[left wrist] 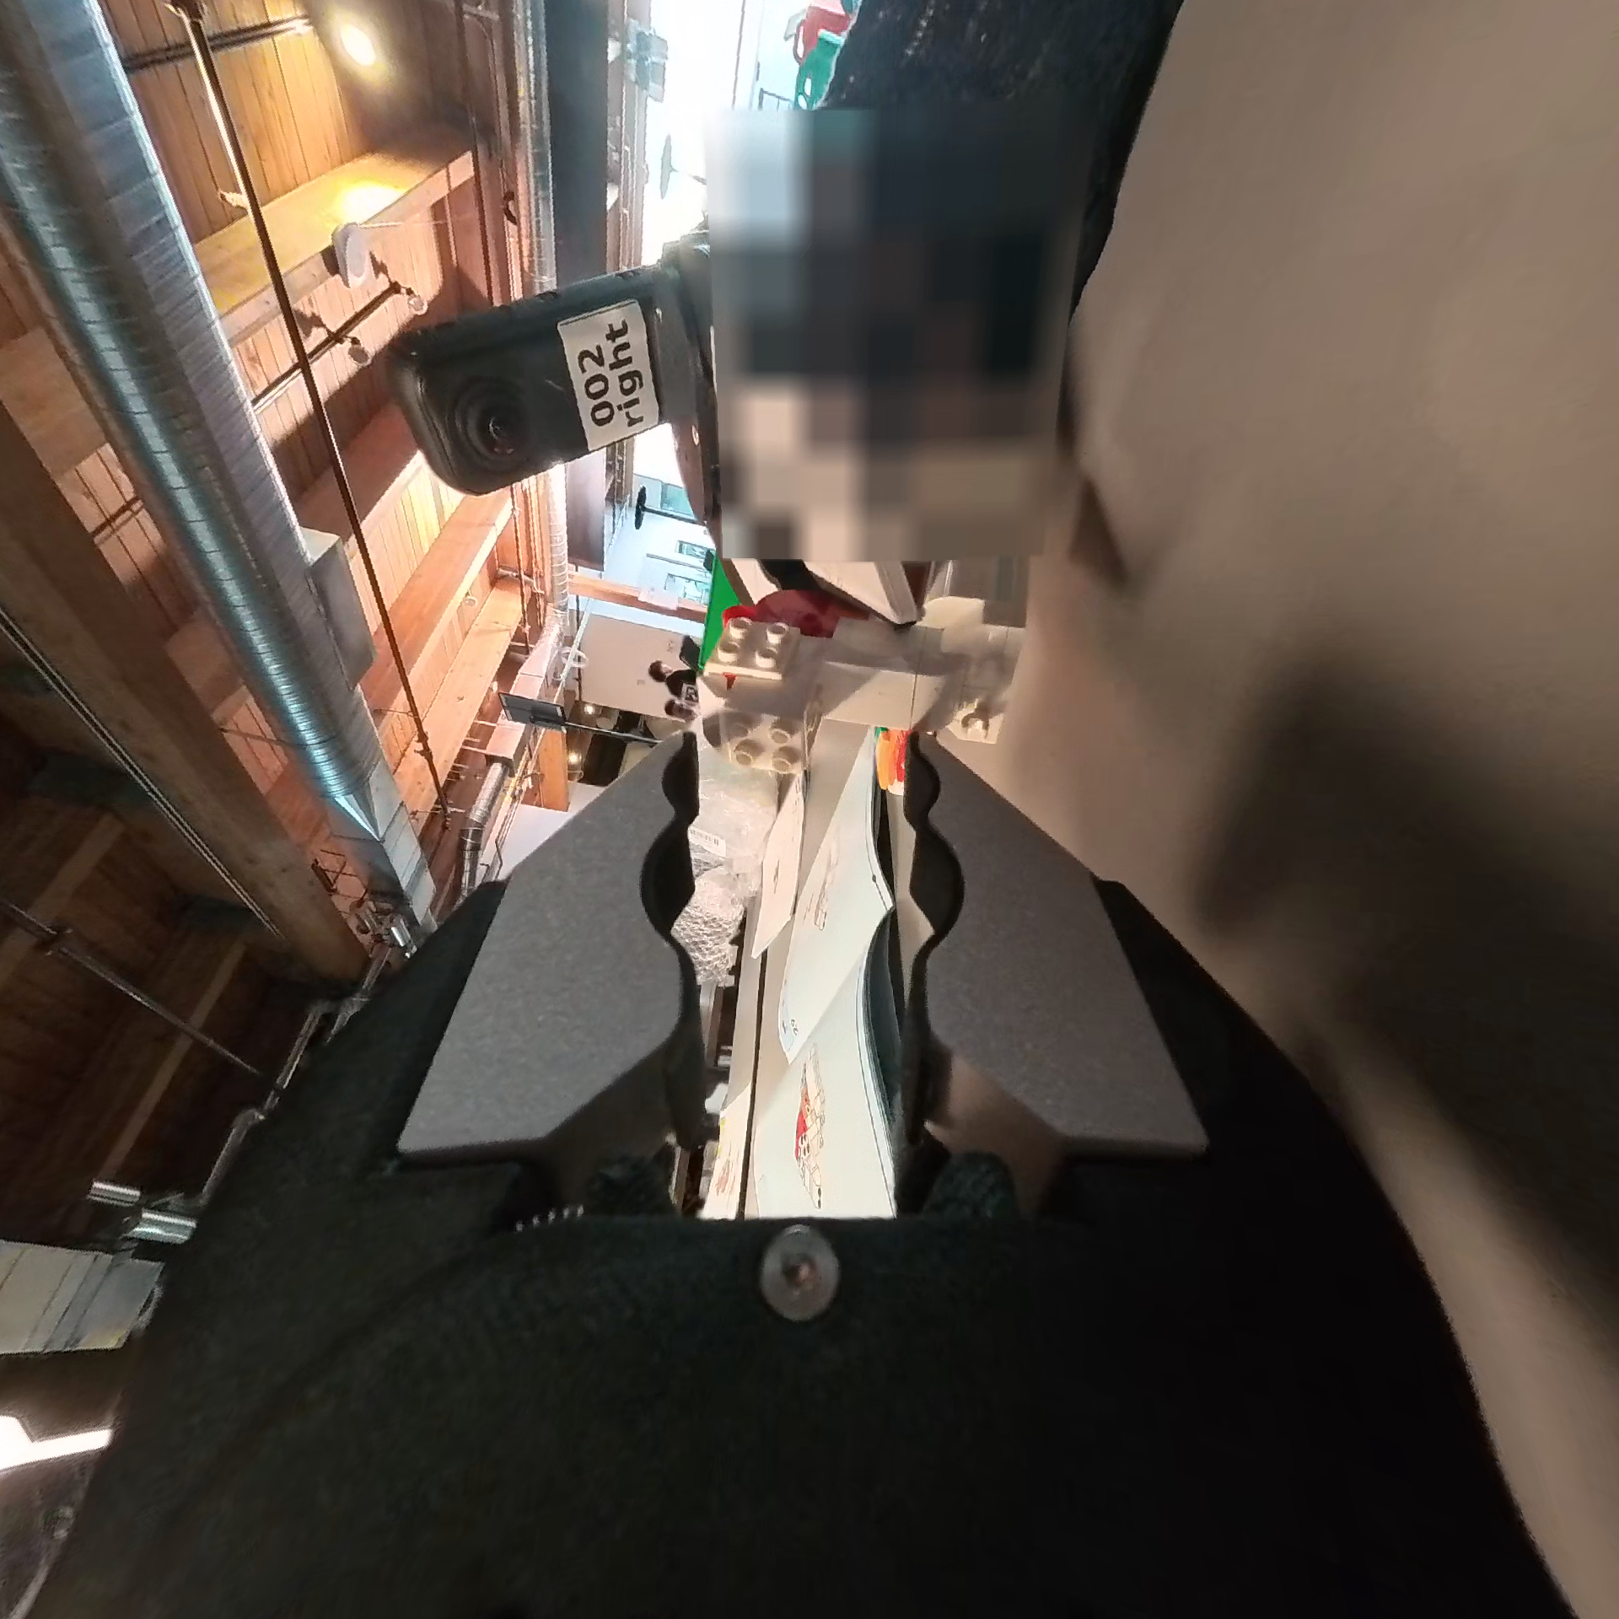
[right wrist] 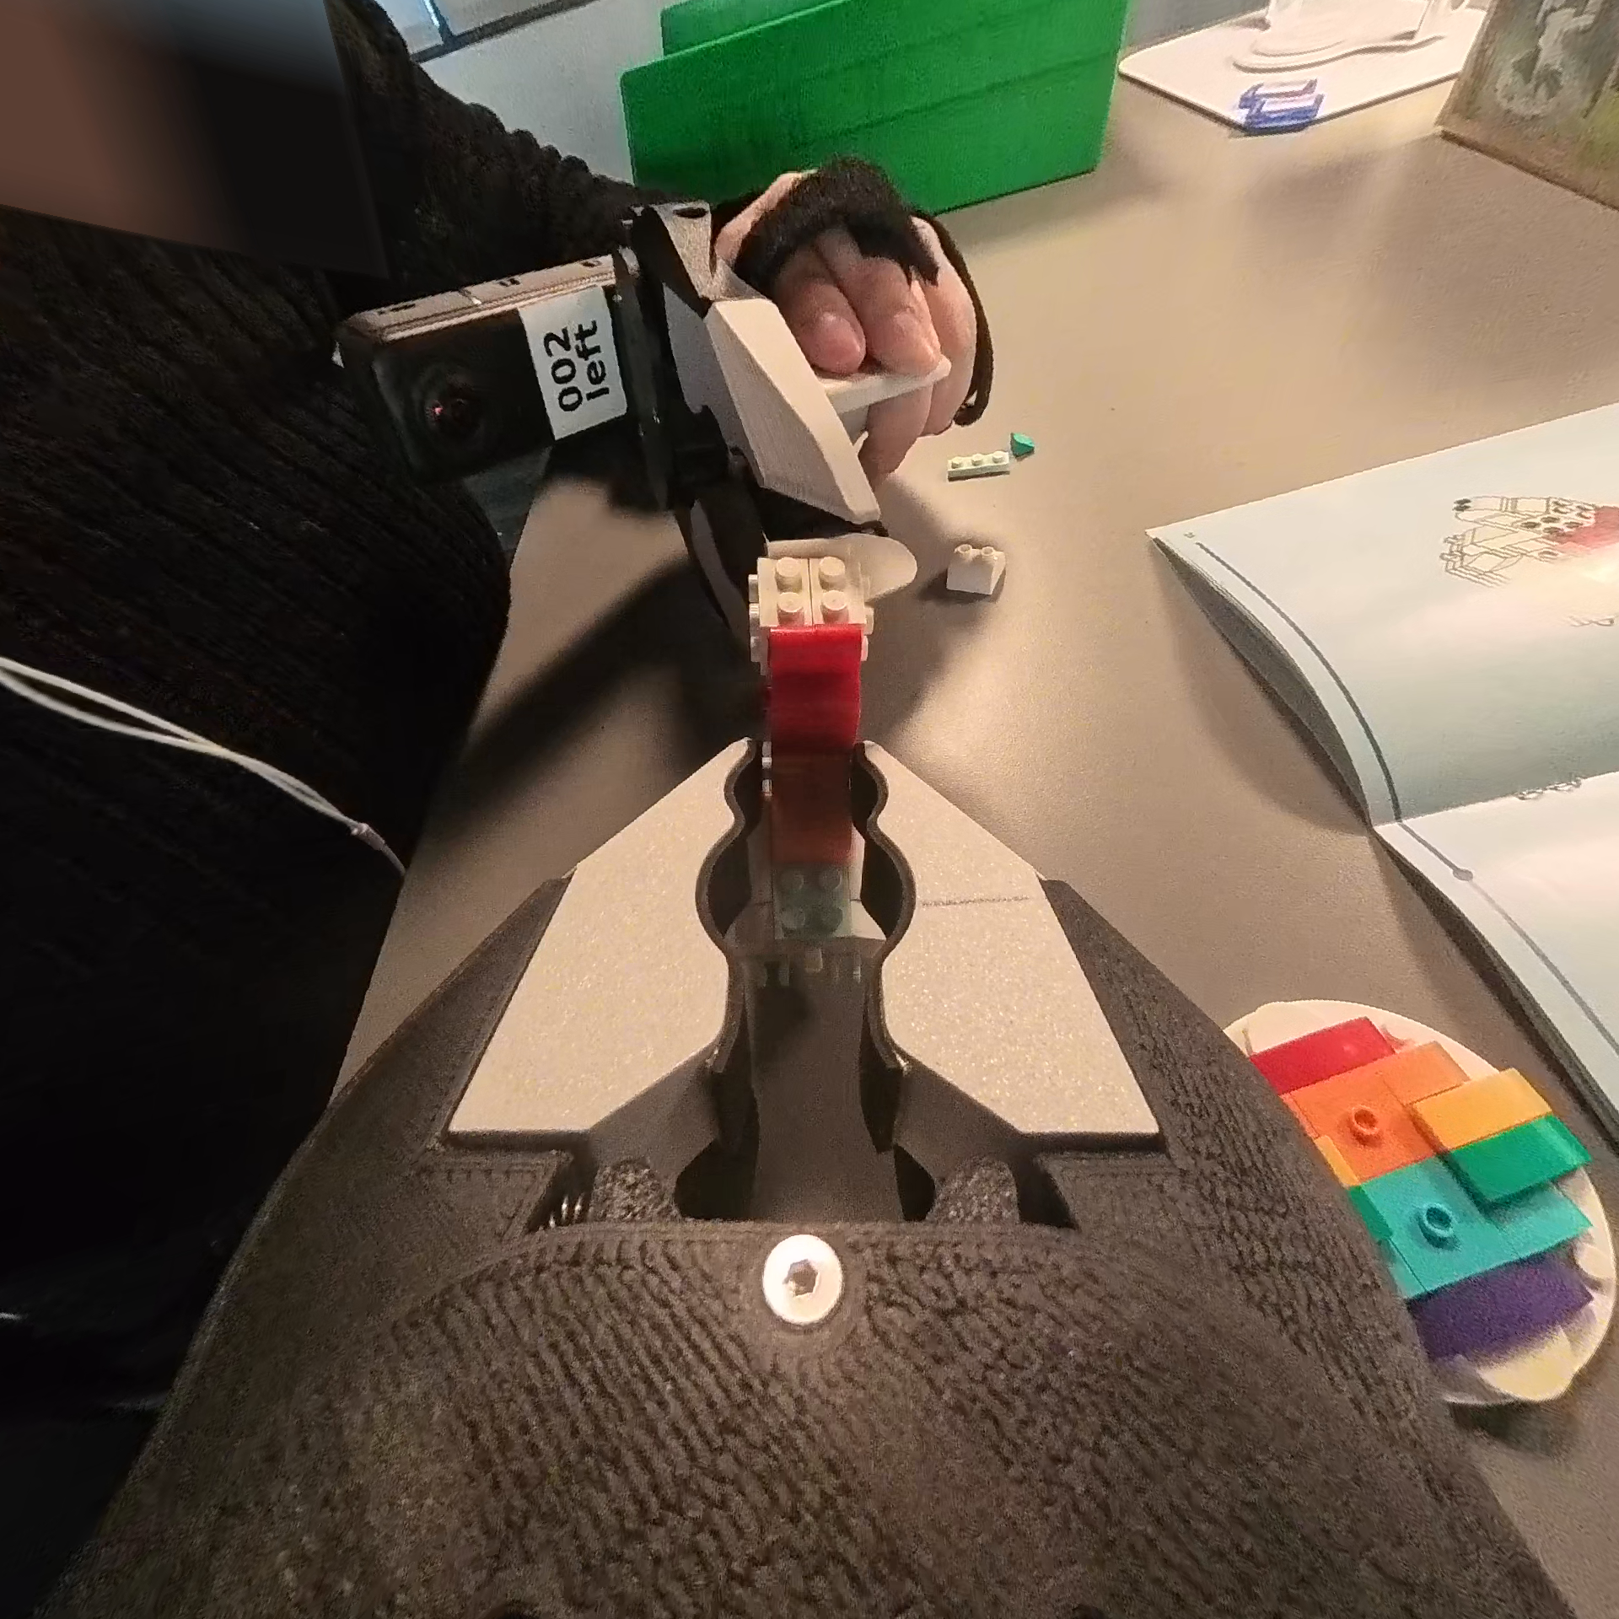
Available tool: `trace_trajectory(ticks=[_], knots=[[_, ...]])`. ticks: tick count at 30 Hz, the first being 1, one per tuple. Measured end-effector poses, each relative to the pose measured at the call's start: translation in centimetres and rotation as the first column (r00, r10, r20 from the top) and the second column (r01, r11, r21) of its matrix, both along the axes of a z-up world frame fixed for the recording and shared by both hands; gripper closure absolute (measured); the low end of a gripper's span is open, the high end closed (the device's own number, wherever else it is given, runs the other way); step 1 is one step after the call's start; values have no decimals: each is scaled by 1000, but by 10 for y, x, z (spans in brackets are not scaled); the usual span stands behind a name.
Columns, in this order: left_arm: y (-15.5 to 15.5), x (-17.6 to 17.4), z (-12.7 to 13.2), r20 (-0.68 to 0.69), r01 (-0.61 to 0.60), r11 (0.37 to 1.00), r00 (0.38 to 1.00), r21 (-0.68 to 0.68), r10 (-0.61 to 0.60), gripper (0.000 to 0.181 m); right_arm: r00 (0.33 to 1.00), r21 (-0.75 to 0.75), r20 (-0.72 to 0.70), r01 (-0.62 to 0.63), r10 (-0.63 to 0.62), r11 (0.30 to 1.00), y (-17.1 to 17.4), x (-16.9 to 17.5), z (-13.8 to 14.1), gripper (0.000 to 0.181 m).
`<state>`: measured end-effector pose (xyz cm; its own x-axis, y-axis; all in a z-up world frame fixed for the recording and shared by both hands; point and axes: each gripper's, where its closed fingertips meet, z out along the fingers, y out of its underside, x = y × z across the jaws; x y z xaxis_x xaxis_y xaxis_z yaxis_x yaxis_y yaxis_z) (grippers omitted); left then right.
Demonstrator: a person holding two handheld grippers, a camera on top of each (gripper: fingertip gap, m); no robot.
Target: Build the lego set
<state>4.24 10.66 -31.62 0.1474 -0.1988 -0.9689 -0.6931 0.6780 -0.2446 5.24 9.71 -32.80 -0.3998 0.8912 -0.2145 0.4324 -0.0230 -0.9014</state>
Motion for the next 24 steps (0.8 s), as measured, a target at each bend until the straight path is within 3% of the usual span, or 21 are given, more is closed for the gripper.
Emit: trace_trajectory(ticks=[13,18,24], knots=[[-4,-1,3,54,44,998,998,-49,-41,133,1000,-14,-3,-2,2,1000,1,0,1,163],[-15,4,5,90,119,988,990,-98,-111,122,1000,-16,5,-14,14,1000,-2,1,0,163],[-12,4,2,77,110,990,992,-91,-104,126,999,-33,13,-33,34,999,-6,2,0,163]])
